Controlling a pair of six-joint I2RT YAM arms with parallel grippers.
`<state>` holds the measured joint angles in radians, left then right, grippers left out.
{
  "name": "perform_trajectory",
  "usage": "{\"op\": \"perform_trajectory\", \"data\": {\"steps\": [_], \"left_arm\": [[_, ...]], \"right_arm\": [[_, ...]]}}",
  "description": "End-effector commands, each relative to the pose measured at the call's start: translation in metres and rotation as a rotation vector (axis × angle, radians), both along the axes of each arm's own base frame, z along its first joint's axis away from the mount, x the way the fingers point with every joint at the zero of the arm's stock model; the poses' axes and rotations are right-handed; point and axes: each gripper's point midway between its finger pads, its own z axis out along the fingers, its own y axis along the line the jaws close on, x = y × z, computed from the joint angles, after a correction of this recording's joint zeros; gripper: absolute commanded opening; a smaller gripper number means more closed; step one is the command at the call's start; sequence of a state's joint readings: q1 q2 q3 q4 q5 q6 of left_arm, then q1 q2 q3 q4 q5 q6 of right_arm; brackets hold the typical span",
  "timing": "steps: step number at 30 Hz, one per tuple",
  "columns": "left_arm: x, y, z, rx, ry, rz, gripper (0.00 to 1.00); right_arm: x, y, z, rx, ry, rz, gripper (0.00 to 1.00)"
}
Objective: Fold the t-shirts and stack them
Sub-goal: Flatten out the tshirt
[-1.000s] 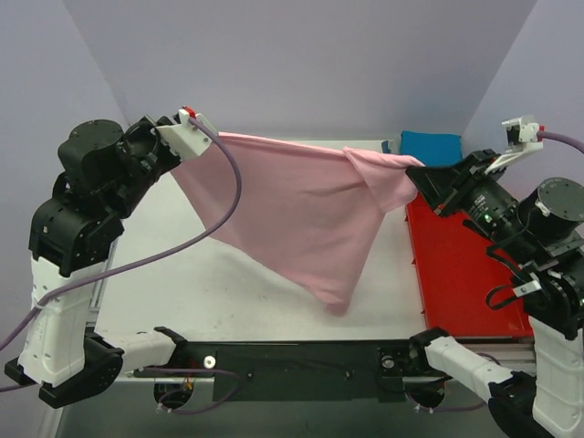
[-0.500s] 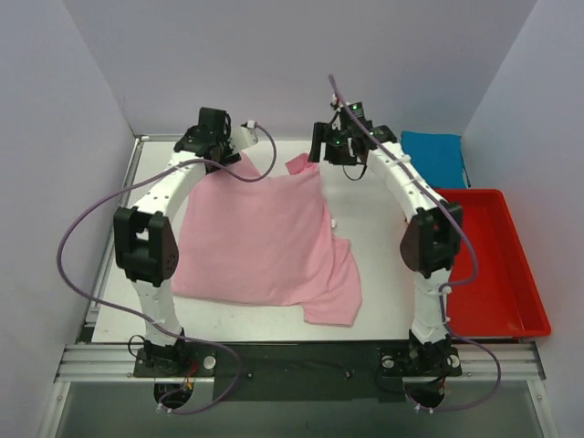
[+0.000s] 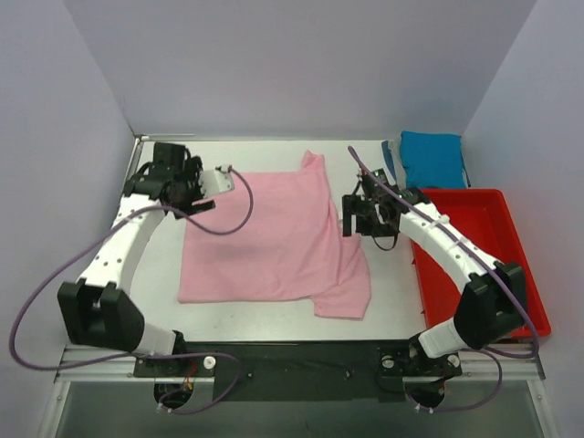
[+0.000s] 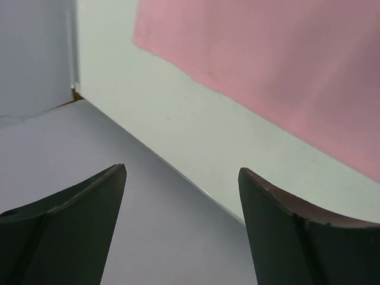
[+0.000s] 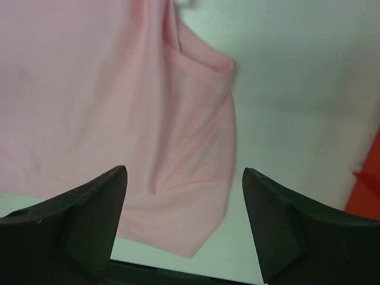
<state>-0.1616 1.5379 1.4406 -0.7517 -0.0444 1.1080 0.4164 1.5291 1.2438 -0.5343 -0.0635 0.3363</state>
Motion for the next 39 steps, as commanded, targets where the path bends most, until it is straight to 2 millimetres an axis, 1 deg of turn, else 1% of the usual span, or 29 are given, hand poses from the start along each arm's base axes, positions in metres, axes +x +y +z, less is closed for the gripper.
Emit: {"op": "perform_trajectory", "data": {"steps": [1, 2, 3, 4, 5, 7, 8, 13, 17, 18, 19, 20, 21, 22, 23, 24, 25, 27, 29, 30, 31, 32, 33, 34, 35, 36, 37, 38, 39], "left_arm": [[-0.122, 0.012, -0.092, 0.024, 0.396, -0.194, 0.87], [-0.137, 0.014, -0.091, 0.028, 0.404, -0.226, 0.87], [-0.162, 0.020, -0.107, 0.025, 0.472, -0.226, 0.87], [-0.172, 0.022, -0.113, 0.025, 0.500, -0.235, 0.87], [-0.194, 0.025, -0.126, 0.022, 0.572, -0.235, 0.87], [-0.212, 0.024, -0.142, 0.010, 0.631, -0.234, 0.87], [-0.215, 0.024, -0.148, 0.005, 0.636, -0.226, 0.87], [-0.189, 0.028, -0.177, 0.037, 0.498, -0.150, 0.88], [-0.196, 0.034, -0.194, 0.071, 0.513, -0.156, 0.94], [-0.203, 0.034, -0.199, 0.065, 0.530, -0.156, 0.94], [-0.202, 0.031, -0.201, 0.053, 0.519, -0.162, 0.94], [-0.205, 0.030, -0.204, 0.046, 0.527, -0.165, 0.91], [-0.207, 0.027, -0.205, 0.032, 0.532, -0.170, 0.86], [-0.208, 0.025, -0.205, 0.023, 0.532, -0.169, 0.74], [-0.207, 0.024, -0.205, 0.014, 0.528, -0.163, 0.62], [-0.203, 0.023, -0.204, 0.008, 0.512, -0.154, 0.40], [-0.200, 0.023, -0.203, 0.000, 0.504, -0.131, 0.05], [-0.186, 0.024, -0.193, -0.006, 0.451, -0.076, 0.00], [-0.169, 0.025, -0.172, -0.023, 0.390, -0.016, 0.00], [-0.149, 0.025, -0.146, -0.033, 0.317, 0.012, 0.00], [-0.137, 0.030, -0.129, -0.044, 0.267, 0.086, 0.00], [-0.120, 0.036, -0.099, -0.035, 0.191, 0.133, 0.00], [-0.111, 0.038, -0.078, -0.051, 0.141, 0.172, 0.00], [-0.097, 0.040, -0.038, -0.059, 0.063, 0.195, 0.00], [-0.095, 0.041, -0.022, -0.072, 0.037, 0.220, 0.00], [-0.090, 0.042, 0.019, -0.092, -0.033, 0.239, 0.00], [-0.085, 0.043, 0.056, -0.109, -0.111, 0.247, 0.00], [-0.092, 0.045, 0.071, -0.113, -0.122, 0.259, 0.00], [-0.091, 0.045, 0.105, -0.130, -0.195, 0.258, 0.00]], "right_arm": [[-0.076, -0.026, -0.053, -0.082, 0.170, -0.098, 0.72], [-0.087, -0.024, -0.058, -0.083, 0.177, -0.083, 0.72], [-0.099, -0.025, -0.071, -0.089, 0.204, -0.096, 0.71], [-0.107, -0.024, -0.078, -0.094, 0.217, -0.088, 0.71], [-0.117, -0.025, -0.088, -0.094, 0.245, -0.101, 0.70], [-0.131, -0.026, -0.104, -0.091, 0.279, -0.115, 0.69], [-0.139, -0.027, -0.114, -0.093, 0.287, -0.115, 0.68], [-0.155, -0.021, -0.139, -0.034, 0.319, -0.149, 0.58], [-0.159, -0.019, -0.149, -0.021, 0.322, -0.156, 0.21], [-0.157, -0.018, -0.146, -0.011, 0.309, -0.155, 0.16], [-0.152, -0.019, -0.140, -0.008, 0.277, -0.160, 0.05], [-0.151, -0.020, -0.135, -0.016, 0.268, -0.158, 0.02], [-0.142, -0.019, -0.125, -0.006, 0.222, -0.162, 0.00], [-0.142, -0.021, -0.120, -0.020, 0.217, -0.150, 0.00], [-0.131, -0.019, -0.106, -0.008, 0.170, -0.149, 0.00], [-0.133, -0.022, -0.102, -0.020, 0.175, -0.137, 0.00], [-0.124, -0.025, -0.088, -0.036, 0.128, -0.146, 0.00], [-0.114, -0.026, -0.065, -0.037, 0.076, -0.138, 0.00], [-0.101, -0.029, -0.036, -0.030, 0.010, -0.131, 0.00], [-0.098, -0.030, -0.025, -0.033, -0.011, -0.117, 0.00], [-0.091, -0.034, -0.004, -0.022, -0.058, -0.121, 0.00], [-0.089, -0.039, 0.006, -0.009, -0.070, -0.138, 0.00], [-0.087, -0.041, 0.030, 0.015, -0.115, -0.129, 0.00], [-0.085, -0.045, 0.042, 0.034, -0.130, -0.140, 0.00], [-0.086, -0.049, 0.071, 0.056, -0.187, -0.132, 0.00], [-0.087, -0.052, 0.085, 0.065, -0.215, -0.126, 0.00], [-0.091, -0.056, 0.116, 0.079, -0.280, -0.114, 0.00], [-0.093, -0.060, 0.133, 0.081, -0.322, -0.117, 0.00], [-0.101, -0.064, 0.159, 0.097, -0.376, -0.106, 0.00]]}}
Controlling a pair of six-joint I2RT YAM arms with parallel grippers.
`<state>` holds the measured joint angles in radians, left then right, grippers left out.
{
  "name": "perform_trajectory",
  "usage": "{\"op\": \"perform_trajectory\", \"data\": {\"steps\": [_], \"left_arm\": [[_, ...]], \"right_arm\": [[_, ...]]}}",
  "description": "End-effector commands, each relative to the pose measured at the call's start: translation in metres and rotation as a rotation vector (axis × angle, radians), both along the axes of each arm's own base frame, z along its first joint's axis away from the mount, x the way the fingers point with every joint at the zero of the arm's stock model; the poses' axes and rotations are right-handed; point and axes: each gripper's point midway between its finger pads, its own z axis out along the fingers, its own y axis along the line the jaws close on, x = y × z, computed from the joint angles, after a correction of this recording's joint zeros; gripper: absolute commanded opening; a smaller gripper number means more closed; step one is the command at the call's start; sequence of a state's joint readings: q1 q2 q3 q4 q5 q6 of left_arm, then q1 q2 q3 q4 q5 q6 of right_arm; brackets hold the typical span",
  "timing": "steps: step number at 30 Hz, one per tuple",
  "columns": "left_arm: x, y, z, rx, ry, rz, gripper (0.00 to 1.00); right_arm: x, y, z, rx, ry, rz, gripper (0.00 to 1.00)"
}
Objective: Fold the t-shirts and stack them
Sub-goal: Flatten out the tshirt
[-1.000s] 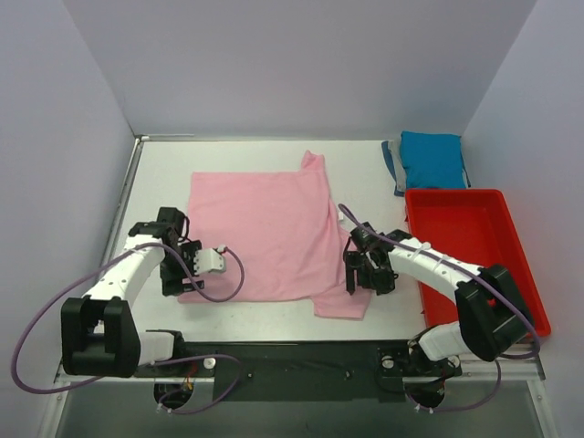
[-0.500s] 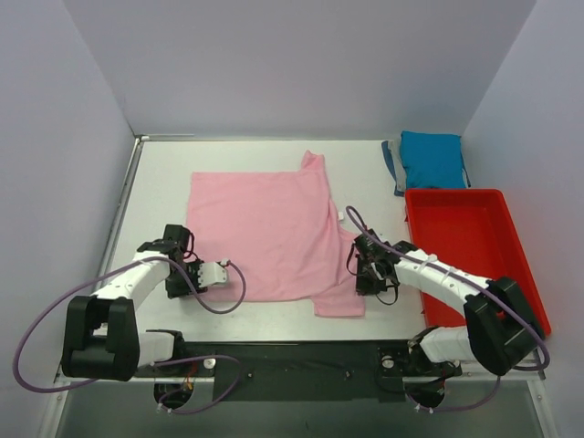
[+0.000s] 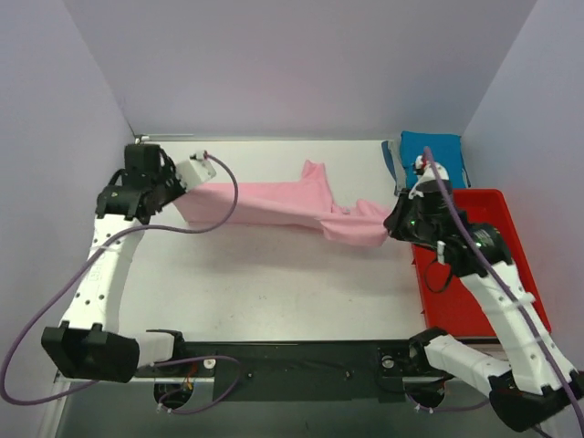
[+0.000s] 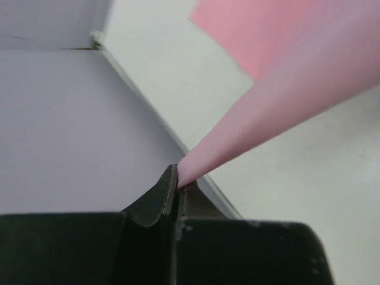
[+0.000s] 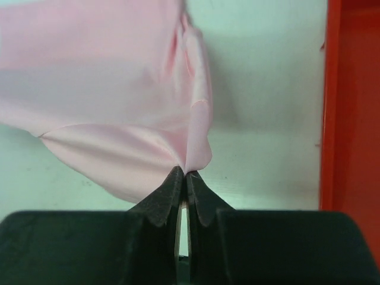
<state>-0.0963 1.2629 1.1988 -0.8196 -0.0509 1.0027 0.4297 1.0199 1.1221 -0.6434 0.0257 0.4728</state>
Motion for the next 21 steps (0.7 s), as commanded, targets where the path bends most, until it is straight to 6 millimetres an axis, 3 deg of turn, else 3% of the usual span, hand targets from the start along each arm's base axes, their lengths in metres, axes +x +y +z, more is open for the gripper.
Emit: {"op": "perform_trajectory", "data": {"steps": [1, 2, 3, 4, 6, 8, 10, 12, 13, 14, 15, 16, 17, 18, 19, 20, 21], "left_arm": [[-0.018, 0.012, 0.126, -0.052, -0.236, 0.126, 0.00], [-0.024, 0.012, 0.152, -0.063, -0.292, 0.126, 0.00], [-0.027, 0.012, 0.164, -0.077, -0.318, 0.131, 0.00], [-0.032, 0.012, 0.189, -0.088, -0.383, 0.131, 0.00], [-0.035, 0.012, 0.219, -0.111, -0.473, 0.128, 0.00], [-0.033, 0.010, 0.239, -0.123, -0.539, 0.121, 0.00], [-0.022, 0.007, 0.243, -0.117, -0.557, 0.094, 0.00], [0.000, 0.003, 0.244, -0.114, -0.573, 0.086, 0.00], [0.008, 0.003, 0.247, -0.114, -0.586, 0.089, 0.00], [0.028, 0.002, 0.247, -0.115, -0.599, 0.101, 0.00], [0.037, 0.001, 0.254, -0.119, -0.623, 0.102, 0.00], [0.061, 0.001, 0.250, -0.122, -0.624, 0.116, 0.00], [0.072, 0.000, 0.267, -0.131, -0.683, 0.119, 0.00], [0.095, -0.001, 0.257, -0.133, -0.665, 0.135, 0.00], [0.108, 0.000, 0.276, -0.144, -0.732, 0.144, 0.00], [0.131, -0.003, 0.267, -0.143, -0.721, 0.156, 0.00], [0.137, -0.003, 0.289, -0.158, -0.789, 0.160, 0.00]], "right_arm": [[-0.036, -0.032, 0.094, -0.031, -0.189, 0.017, 0.00], [-0.041, -0.035, 0.104, -0.030, -0.208, 0.013, 0.00], [-0.046, -0.041, 0.121, -0.019, -0.257, -0.007, 0.00], [-0.047, -0.042, 0.128, -0.010, -0.277, -0.011, 0.00], [-0.047, -0.045, 0.146, -0.003, -0.323, -0.023, 0.00], [-0.039, -0.042, 0.159, -0.013, -0.344, -0.004, 0.00], [-0.020, -0.036, 0.168, -0.054, -0.351, 0.020, 0.00], [0.005, -0.032, 0.178, -0.094, -0.359, 0.038, 0.00], [0.027, -0.027, 0.181, -0.131, -0.353, 0.054, 0.00], [0.038, -0.029, 0.186, -0.131, -0.358, 0.047, 0.00], [0.062, -0.025, 0.191, -0.142, -0.360, 0.057, 0.00], [0.074, -0.030, 0.207, -0.122, -0.398, 0.040, 0.00], [0.100, -0.022, 0.202, -0.100, -0.386, 0.060, 0.00], [0.126, -0.023, 0.203, -0.076, -0.384, 0.060, 0.00], [0.139, -0.024, 0.216, -0.042, -0.424, 0.047, 0.00], [0.162, -0.025, 0.223, -0.007, -0.442, 0.041, 0.00], [0.175, -0.024, 0.235, 0.033, -0.481, 0.036, 0.00]]}}
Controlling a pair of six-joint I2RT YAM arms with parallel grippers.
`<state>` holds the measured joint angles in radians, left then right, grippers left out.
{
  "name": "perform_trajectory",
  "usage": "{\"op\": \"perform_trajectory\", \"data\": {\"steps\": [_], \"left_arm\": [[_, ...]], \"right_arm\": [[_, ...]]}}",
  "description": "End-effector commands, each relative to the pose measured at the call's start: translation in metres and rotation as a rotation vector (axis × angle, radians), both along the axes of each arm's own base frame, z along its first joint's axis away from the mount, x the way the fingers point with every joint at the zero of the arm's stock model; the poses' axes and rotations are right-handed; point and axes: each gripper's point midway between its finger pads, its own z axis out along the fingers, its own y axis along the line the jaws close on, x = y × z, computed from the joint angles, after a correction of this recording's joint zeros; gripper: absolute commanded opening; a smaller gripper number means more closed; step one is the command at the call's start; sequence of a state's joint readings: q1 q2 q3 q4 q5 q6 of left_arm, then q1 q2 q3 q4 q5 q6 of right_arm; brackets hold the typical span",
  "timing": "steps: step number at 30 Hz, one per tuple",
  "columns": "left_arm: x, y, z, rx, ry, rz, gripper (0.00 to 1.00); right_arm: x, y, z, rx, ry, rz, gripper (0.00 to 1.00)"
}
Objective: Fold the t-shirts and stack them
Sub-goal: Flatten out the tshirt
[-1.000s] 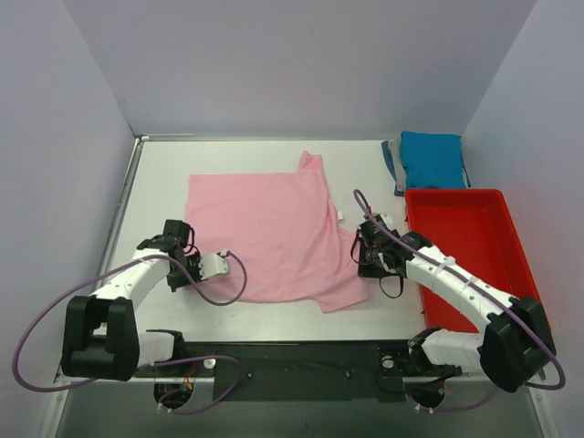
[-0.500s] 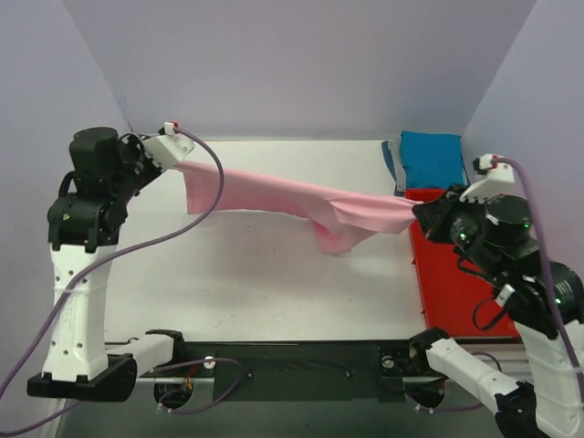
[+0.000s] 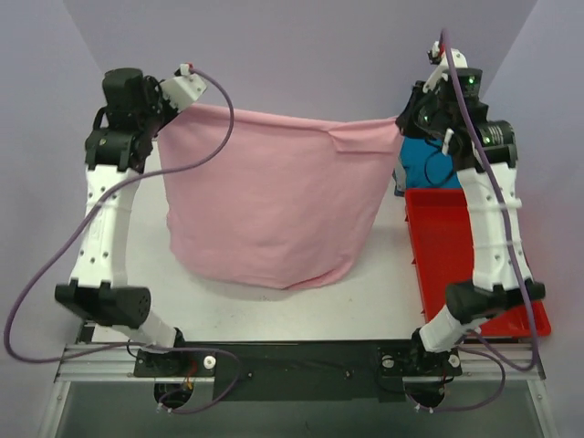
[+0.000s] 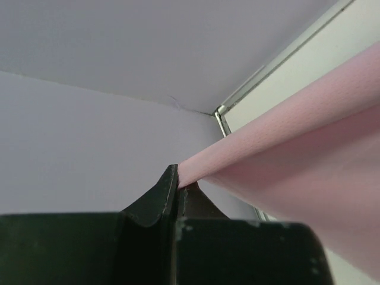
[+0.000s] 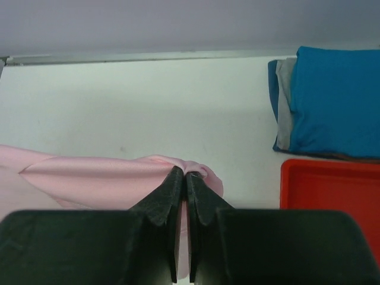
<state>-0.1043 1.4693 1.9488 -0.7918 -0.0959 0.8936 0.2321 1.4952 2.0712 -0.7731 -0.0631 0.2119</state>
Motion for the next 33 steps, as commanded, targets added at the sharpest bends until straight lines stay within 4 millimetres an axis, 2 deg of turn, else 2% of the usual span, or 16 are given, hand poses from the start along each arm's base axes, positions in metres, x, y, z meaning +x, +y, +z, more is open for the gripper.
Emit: {"op": "perform_trajectory", "data": {"steps": [1, 2, 5, 9, 14, 17, 18, 21, 22, 23, 24, 25, 26, 27, 28, 33], "left_arm": [[0.079, 0.002, 0.042, -0.045, -0.211, 0.084, 0.00], [0.081, 0.002, 0.072, -0.056, -0.297, 0.086, 0.00], [0.119, 0.002, 0.078, -0.056, -0.345, 0.109, 0.00], [0.130, 0.005, 0.114, -0.008, -0.467, 0.125, 0.00], [0.118, 0.007, 0.126, 0.032, -0.504, 0.117, 0.00], [0.117, 0.004, 0.095, 0.056, -0.418, 0.089, 0.00], [0.103, 0.005, 0.102, 0.064, -0.426, 0.080, 0.00], [0.094, 0.003, 0.046, 0.108, -0.277, 0.043, 0.00], [0.078, 0.002, 0.042, 0.133, -0.254, 0.015, 0.00], [0.077, 0.001, -0.003, 0.158, -0.141, -0.008, 0.00], [0.058, 0.000, -0.001, 0.185, -0.135, -0.041, 0.00], [0.052, 0.000, -0.051, 0.210, -0.013, -0.066, 0.00], [0.033, 0.000, -0.053, 0.239, -0.001, -0.089, 0.00], [0.021, 0.000, -0.104, 0.254, 0.132, -0.114, 0.00], [0.004, 0.002, -0.110, 0.270, 0.151, -0.126, 0.00], [-0.080, 0.016, -0.245, 0.291, 0.530, -0.145, 0.00]], "right_arm": [[0.071, -0.003, 0.044, 0.113, -0.155, 0.043, 0.00], [0.084, -0.002, 0.059, 0.146, -0.213, 0.038, 0.00], [0.122, -0.007, 0.095, 0.221, -0.380, 0.034, 0.00], [0.125, -0.024, 0.148, 0.322, -0.542, 0.014, 0.00], [0.114, -0.034, 0.155, 0.316, -0.567, 0.012, 0.00], [0.091, -0.029, 0.139, 0.294, -0.505, 0.038, 0.00], [0.094, -0.027, 0.111, 0.291, -0.433, 0.042, 0.00], [0.055, -0.024, 0.074, 0.267, -0.339, 0.058, 0.00], [0.052, -0.025, 0.034, 0.262, -0.245, 0.048, 0.00], [0.031, -0.024, 0.030, 0.252, -0.233, 0.053, 0.00], [0.022, -0.025, -0.010, 0.247, -0.142, 0.043, 0.00], [-0.003, -0.025, -0.013, 0.234, -0.137, 0.045, 0.00], [-0.013, -0.024, -0.058, 0.230, -0.030, 0.036, 0.00], [-0.036, -0.022, -0.069, 0.218, -0.007, 0.041, 0.00], [-0.057, -0.021, -0.097, 0.213, 0.048, 0.036, 0.00], [-0.134, 0.006, -0.228, 0.211, 0.357, 0.067, 0.00]]}}
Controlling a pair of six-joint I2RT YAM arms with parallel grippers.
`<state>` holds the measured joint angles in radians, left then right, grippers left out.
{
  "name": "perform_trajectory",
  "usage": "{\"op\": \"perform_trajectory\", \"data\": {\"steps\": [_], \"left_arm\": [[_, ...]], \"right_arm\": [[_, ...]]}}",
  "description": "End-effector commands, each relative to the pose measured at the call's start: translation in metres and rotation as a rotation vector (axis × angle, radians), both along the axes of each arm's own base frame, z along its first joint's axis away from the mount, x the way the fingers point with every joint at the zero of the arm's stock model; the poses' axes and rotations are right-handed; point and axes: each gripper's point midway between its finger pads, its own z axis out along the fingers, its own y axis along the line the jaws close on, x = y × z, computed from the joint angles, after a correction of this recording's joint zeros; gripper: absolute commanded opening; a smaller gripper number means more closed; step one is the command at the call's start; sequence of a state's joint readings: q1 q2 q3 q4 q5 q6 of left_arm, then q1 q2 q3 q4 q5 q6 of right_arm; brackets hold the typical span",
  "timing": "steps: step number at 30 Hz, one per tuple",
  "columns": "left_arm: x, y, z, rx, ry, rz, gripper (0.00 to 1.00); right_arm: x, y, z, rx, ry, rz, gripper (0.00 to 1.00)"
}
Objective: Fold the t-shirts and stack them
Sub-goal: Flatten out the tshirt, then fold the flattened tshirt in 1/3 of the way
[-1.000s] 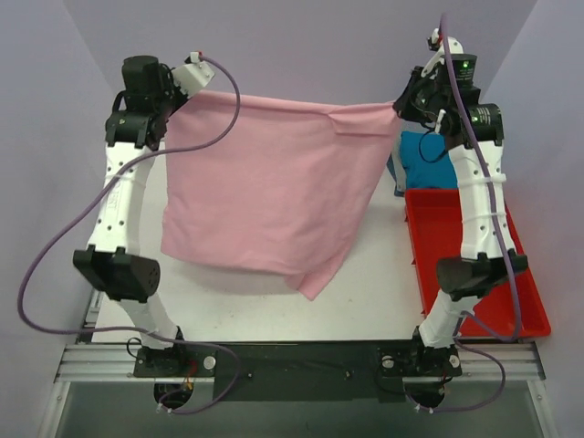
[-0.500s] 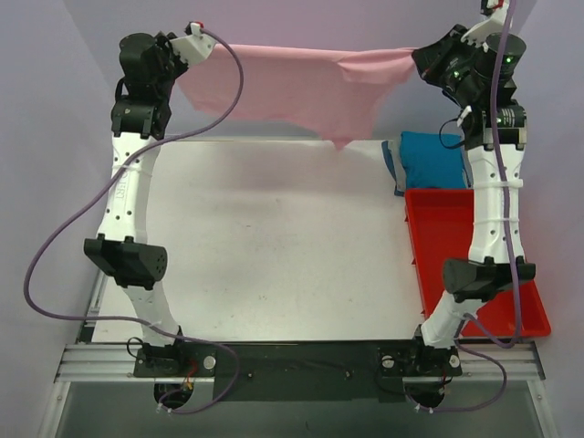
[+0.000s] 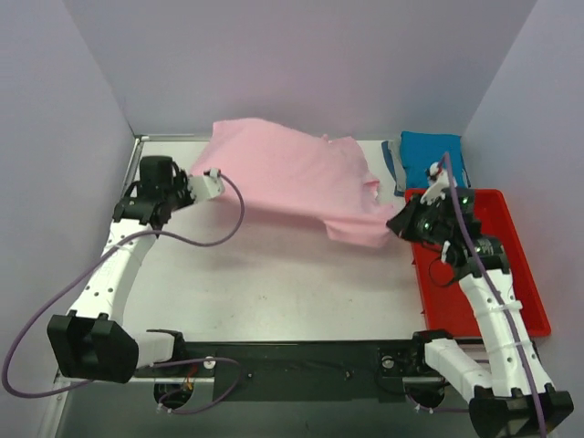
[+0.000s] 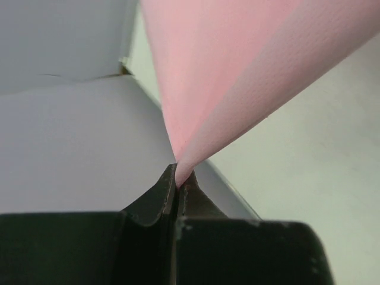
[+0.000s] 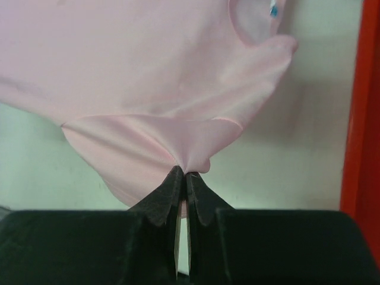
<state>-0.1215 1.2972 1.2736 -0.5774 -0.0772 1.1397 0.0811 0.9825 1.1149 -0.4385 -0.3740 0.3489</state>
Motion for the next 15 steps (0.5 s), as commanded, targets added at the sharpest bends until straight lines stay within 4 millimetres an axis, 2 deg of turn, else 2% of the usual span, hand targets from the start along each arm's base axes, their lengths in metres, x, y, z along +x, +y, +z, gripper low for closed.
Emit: {"op": "perform_trajectory", "data": {"steps": [1, 2, 3, 4, 5, 6, 7, 8, 10, 12, 14, 15], "left_arm": [[-0.073, 0.019, -0.084, 0.057, 0.285, 0.028, 0.00], [-0.094, 0.022, -0.111, 0.060, 0.385, 0.034, 0.00], [-0.108, 0.023, -0.127, 0.056, 0.441, 0.047, 0.00], [-0.124, 0.025, -0.140, 0.060, 0.508, 0.055, 0.00], [-0.139, 0.026, -0.155, 0.057, 0.564, 0.064, 0.00], [-0.157, 0.026, -0.163, 0.057, 0.627, 0.064, 0.00], [-0.173, 0.028, -0.176, 0.062, 0.688, 0.066, 0.00], [-0.191, 0.028, -0.181, 0.068, 0.745, 0.045, 0.00], [-0.220, 0.029, -0.194, 0.075, 0.833, 0.028, 0.00], [-0.233, 0.030, -0.201, 0.075, 0.870, 0.031, 0.00], [-0.231, 0.029, -0.206, 0.058, 0.860, 0.055, 0.00], [-0.223, 0.028, -0.205, 0.050, 0.832, 0.061, 0.00]], "right_arm": [[-0.067, 0.014, -0.106, -0.015, 0.267, 0.024, 0.00], [-0.078, 0.023, -0.117, -0.001, 0.301, 0.050, 0.00], [-0.095, 0.024, -0.142, 0.010, 0.365, 0.038, 0.00], [-0.112, 0.025, -0.167, -0.003, 0.429, 0.039, 0.00], [-0.122, 0.025, -0.172, 0.018, 0.451, 0.013, 0.00], [-0.137, 0.025, -0.191, 0.001, 0.496, 0.015, 0.00], [-0.148, 0.028, -0.196, 0.021, 0.508, 0.016, 0.00], [-0.157, 0.029, -0.206, 0.027, 0.532, 0.013, 0.00], [-0.166, 0.036, -0.211, 0.055, 0.536, 0.017, 0.00], [-0.169, 0.037, -0.213, 0.052, 0.538, 0.022, 0.00], [-0.162, 0.033, -0.212, 0.013, 0.526, 0.009, 0.00], [-0.158, 0.033, -0.215, -0.013, 0.534, 0.016, 0.00]]}}
